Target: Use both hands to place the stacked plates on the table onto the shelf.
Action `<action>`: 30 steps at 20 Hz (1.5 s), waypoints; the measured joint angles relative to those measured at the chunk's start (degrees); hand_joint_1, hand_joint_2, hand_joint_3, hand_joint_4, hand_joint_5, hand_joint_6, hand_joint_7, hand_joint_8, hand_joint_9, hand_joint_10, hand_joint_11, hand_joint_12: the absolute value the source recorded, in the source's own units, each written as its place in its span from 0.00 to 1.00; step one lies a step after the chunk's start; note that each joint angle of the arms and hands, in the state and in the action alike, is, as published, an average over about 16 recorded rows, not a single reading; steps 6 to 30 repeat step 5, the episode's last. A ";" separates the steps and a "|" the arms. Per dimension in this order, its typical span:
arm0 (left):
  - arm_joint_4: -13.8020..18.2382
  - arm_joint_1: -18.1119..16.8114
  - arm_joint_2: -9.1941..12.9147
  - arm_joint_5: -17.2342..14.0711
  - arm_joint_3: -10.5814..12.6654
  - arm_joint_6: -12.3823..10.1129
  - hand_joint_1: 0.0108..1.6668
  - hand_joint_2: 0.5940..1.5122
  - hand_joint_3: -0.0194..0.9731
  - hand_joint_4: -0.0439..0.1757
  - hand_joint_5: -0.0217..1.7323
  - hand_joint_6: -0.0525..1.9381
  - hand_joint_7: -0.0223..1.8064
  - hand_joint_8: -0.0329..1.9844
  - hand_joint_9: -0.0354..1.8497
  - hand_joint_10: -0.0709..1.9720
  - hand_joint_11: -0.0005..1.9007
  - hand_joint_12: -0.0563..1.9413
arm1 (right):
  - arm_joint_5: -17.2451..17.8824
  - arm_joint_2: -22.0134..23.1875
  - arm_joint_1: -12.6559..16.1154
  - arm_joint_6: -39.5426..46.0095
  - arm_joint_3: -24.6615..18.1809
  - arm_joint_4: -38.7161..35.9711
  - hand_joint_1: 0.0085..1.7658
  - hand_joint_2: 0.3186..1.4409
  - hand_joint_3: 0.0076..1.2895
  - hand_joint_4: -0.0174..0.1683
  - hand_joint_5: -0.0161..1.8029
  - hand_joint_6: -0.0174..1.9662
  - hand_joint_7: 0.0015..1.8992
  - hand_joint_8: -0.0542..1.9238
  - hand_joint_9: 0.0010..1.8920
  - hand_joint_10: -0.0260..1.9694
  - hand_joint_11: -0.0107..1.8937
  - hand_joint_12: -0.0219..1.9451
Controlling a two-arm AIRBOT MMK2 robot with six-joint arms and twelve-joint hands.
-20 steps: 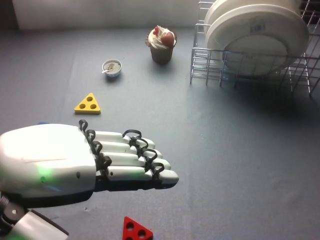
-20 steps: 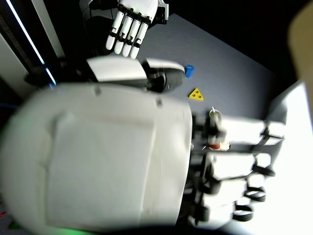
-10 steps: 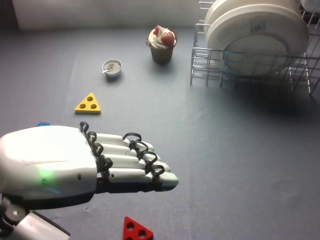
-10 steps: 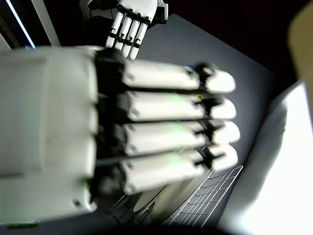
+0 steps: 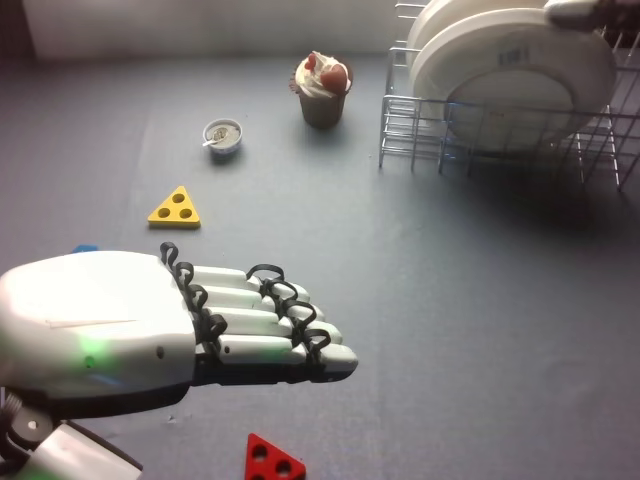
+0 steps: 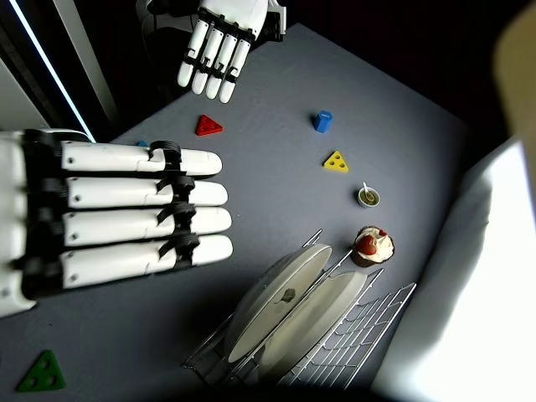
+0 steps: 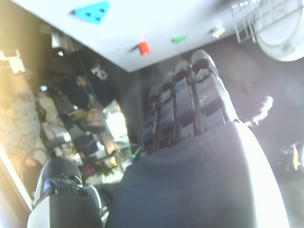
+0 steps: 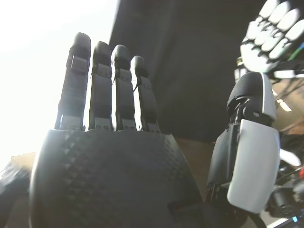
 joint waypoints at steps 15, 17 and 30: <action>-0.07 0.00 0.00 0.06 -0.11 0.00 0.05 0.40 0.01 0.19 0.09 0.03 0.10 0.02 0.10 0.04 0.08 0.04 | 2.20 -0.35 -2.19 -1.46 -0.97 -1.69 0.29 0.50 0.01 0.10 0.17 0.01 0.18 0.03 0.18 0.02 0.20 0.02; -0.07 0.00 0.00 0.06 -0.11 0.00 0.05 0.40 0.01 0.19 0.09 0.03 0.10 0.02 0.10 0.04 0.08 0.04 | 2.20 -0.35 -2.19 -1.46 -0.97 -1.69 0.29 0.50 0.01 0.10 0.17 0.01 0.18 0.03 0.18 0.02 0.20 0.02; -0.07 0.00 0.00 0.06 -0.11 0.00 0.05 0.40 0.01 0.19 0.09 0.03 0.10 0.02 0.10 0.04 0.08 0.04 | 2.20 -0.35 -2.19 -1.46 -0.97 -1.69 0.29 0.50 0.01 0.10 0.17 0.01 0.18 0.03 0.18 0.02 0.20 0.02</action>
